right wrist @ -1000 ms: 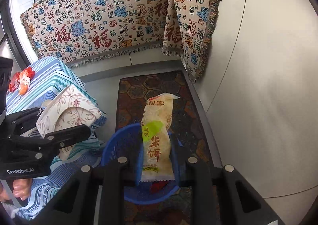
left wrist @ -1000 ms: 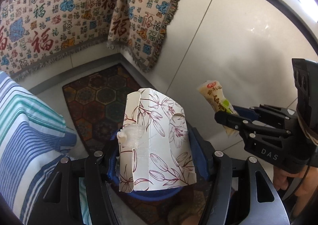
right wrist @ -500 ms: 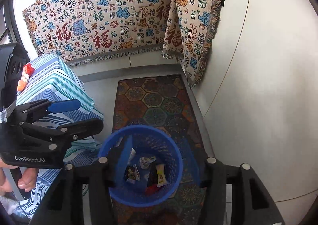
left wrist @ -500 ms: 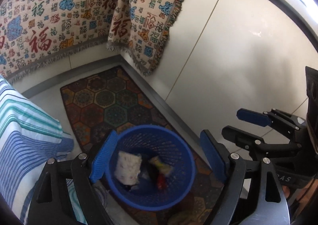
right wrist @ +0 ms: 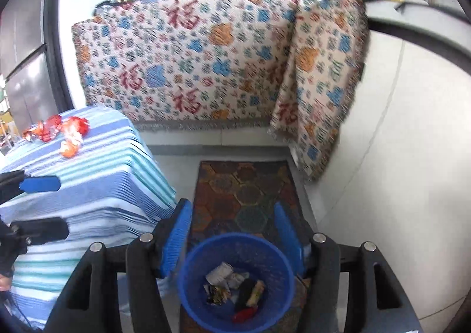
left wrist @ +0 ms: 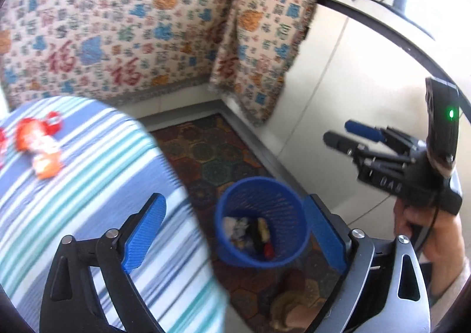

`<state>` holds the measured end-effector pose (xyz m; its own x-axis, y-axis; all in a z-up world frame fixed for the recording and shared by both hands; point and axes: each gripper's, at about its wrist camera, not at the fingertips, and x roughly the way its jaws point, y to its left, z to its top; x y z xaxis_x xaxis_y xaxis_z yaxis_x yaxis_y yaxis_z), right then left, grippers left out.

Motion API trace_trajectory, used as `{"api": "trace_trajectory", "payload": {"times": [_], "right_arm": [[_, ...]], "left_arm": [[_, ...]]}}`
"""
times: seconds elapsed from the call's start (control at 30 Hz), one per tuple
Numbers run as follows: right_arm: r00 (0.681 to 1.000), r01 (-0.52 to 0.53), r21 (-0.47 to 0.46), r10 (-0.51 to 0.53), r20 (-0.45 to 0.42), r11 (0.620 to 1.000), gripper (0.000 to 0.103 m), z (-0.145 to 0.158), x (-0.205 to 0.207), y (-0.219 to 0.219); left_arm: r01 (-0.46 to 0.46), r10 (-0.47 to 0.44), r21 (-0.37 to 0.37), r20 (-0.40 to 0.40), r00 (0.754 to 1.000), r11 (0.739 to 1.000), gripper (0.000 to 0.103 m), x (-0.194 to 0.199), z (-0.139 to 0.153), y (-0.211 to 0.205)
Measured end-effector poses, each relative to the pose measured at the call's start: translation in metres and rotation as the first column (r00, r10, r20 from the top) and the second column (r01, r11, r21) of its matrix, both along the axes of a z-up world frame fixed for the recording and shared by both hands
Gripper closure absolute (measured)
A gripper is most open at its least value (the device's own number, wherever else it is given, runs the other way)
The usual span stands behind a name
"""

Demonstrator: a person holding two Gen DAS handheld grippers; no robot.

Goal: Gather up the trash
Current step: 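Swing both tools back over the table toward the remaining wrappers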

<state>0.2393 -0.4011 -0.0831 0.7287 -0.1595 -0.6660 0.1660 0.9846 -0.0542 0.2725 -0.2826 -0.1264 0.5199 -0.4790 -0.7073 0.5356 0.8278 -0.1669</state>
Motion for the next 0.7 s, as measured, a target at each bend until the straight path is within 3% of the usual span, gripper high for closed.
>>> {"api": "trace_trajectory", "payload": {"times": [0.17, 0.43, 0.7], "right_arm": [[0.989, -0.149, 0.002, 0.149, 0.009, 0.989, 0.040, 0.000, 0.017, 0.075], [0.911, -0.408, 0.010, 0.407, -0.068, 0.913, 0.040, -0.029, 0.040, 0.204], [0.869, -0.473, 0.043, 0.474, -0.139, 0.880, 0.040, -0.058, 0.062, 0.265]], "left_arm": [[-0.155, 0.153, 0.099, 0.023, 0.988, 0.983, 0.006, -0.011, -0.006, 0.087], [-0.399, 0.393, 0.202, 0.070, 0.917, 0.895, 0.006, -0.004, -0.027, 0.210], [-0.490, 0.488, 0.220, 0.065, 0.870, 0.844, 0.006, 0.018, -0.050, 0.281]]}}
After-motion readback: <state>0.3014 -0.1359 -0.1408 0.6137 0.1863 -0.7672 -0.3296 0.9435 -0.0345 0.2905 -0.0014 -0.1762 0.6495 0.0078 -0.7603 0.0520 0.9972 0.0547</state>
